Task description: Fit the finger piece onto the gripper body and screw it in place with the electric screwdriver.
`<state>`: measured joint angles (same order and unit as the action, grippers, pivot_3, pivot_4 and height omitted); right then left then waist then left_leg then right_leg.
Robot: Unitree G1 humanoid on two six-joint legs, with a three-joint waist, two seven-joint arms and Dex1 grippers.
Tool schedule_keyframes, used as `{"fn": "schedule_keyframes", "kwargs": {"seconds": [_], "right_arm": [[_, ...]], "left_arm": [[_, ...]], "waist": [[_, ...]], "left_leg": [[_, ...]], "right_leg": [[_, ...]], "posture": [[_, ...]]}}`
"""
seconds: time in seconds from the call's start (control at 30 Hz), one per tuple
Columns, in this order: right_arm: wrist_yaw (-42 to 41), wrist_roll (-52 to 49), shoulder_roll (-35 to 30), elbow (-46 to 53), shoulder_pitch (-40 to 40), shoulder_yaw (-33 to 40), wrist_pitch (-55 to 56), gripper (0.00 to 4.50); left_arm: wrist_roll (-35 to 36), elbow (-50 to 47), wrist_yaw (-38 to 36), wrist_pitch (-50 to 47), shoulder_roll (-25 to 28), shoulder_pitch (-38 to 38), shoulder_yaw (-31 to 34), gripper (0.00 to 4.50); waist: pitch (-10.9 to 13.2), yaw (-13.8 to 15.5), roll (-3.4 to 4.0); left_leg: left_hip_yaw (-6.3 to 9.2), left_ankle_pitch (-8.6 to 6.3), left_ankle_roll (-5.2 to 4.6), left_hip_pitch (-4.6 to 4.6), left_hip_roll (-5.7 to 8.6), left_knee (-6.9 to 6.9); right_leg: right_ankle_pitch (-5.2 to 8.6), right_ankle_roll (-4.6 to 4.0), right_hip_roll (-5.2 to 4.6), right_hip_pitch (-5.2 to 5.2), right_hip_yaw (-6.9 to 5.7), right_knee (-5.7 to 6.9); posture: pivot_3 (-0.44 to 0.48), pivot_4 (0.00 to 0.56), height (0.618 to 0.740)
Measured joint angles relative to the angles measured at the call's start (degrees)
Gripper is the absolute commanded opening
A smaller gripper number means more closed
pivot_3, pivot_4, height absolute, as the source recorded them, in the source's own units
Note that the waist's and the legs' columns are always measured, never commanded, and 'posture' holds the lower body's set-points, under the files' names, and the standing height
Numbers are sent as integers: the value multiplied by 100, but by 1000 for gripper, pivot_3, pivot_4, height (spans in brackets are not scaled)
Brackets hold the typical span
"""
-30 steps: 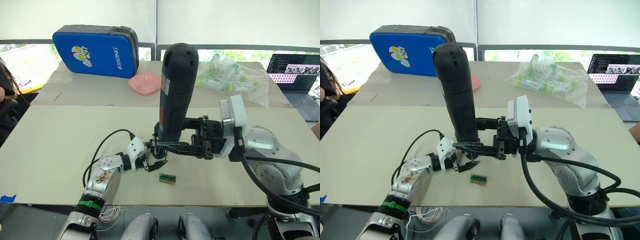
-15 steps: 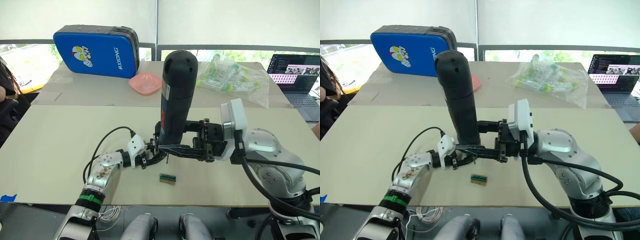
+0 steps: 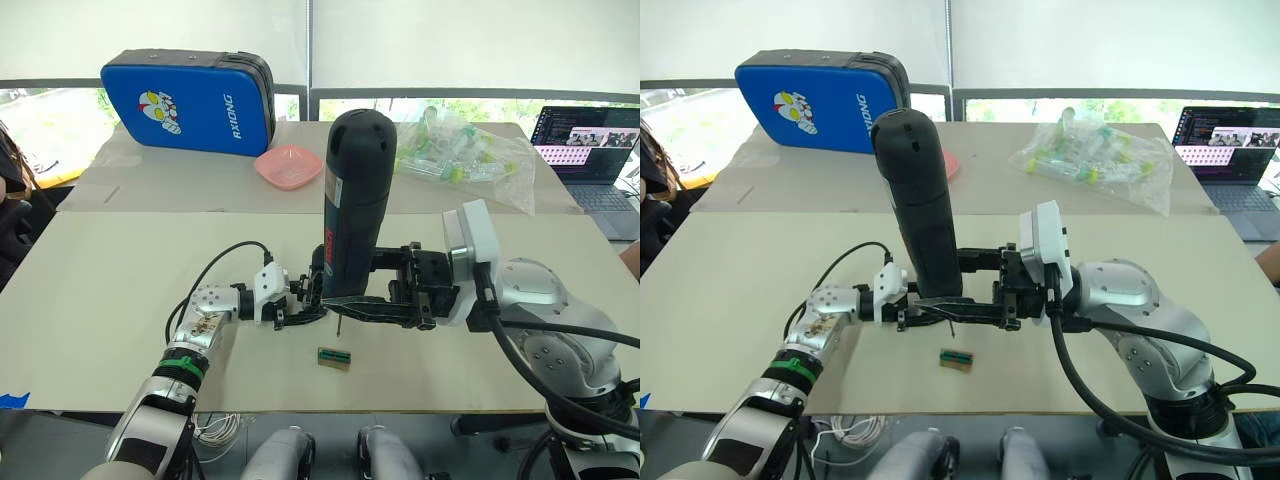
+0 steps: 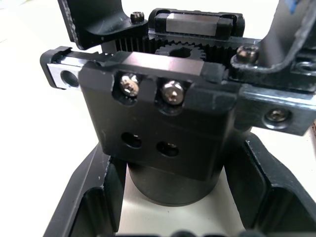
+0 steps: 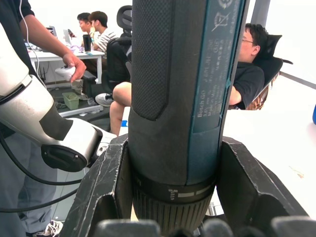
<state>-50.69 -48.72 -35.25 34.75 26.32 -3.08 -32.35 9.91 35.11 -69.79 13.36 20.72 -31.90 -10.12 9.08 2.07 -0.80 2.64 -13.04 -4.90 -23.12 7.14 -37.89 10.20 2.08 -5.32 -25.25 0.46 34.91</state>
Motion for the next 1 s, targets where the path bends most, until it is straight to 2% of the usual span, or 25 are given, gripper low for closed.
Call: {"fn": "schedule_keyframes", "kwargs": {"seconds": [0.07, 0.17, 0.57, 0.67, 0.8, 1.0], "right_arm": [[0, 0, -3, 0, 2, 0, -16, 1958], [0, 0, -6, 0, 3, 2, -27, 1958], [-17, -35, -39, -1, 9, 41, -36, 1958], [-33, -34, -51, -7, 10, 44, -36, 1958], [-50, -9, -128, -32, 8, 65, -36, 1958], [-113, 14, -127, -42, 8, 66, -35, 1958]], "left_arm": [[54, -6, -14, -124, -12, 21, 20, 3360], [52, -46, 15, -158, -4, 61, 37, 4439], [356, -889, 202, -326, 230, 874, 439, 4439], [345, -1600, 518, -726, 284, 1264, 433, 4439], [300, -2613, 1300, -1499, 146, 1775, 412, 4439], [124, -3086, 2113, -2097, -101, 1885, 342, 4439]], "waist": [[0, -1, 0], [0, -3, 0], [-1, -187, 1], [-1, -175, 1], [-1, -133, 1], [-1, -80, 0]], "left_leg": [[0, 0, 0, 1, 0, 0], [0, 0, -1, 2, 0, 0], [-1, 1, 1, 7, -5, 0], [-1, -1, -1, 6, -3, 0], [-1, -1, -1, 3, -2, 0], [-1, 1, 3, 4, -2, 0]], "right_leg": [[0, 0, 1, 0, 0, 1], [0, 0, 1, 0, 0, 2], [0, -1, 5, 0, 9, 7], [0, -1, 3, 0, 10, 4], [0, 0, 3, -1, 9, 3], [0, 0, 3, 1, 6, 5]], "posture": [[0, 150, 740], [0, 150, 740], [0, 150, 740], [0, 150, 740], [0, 150, 740], [0, 150, 740]]}}
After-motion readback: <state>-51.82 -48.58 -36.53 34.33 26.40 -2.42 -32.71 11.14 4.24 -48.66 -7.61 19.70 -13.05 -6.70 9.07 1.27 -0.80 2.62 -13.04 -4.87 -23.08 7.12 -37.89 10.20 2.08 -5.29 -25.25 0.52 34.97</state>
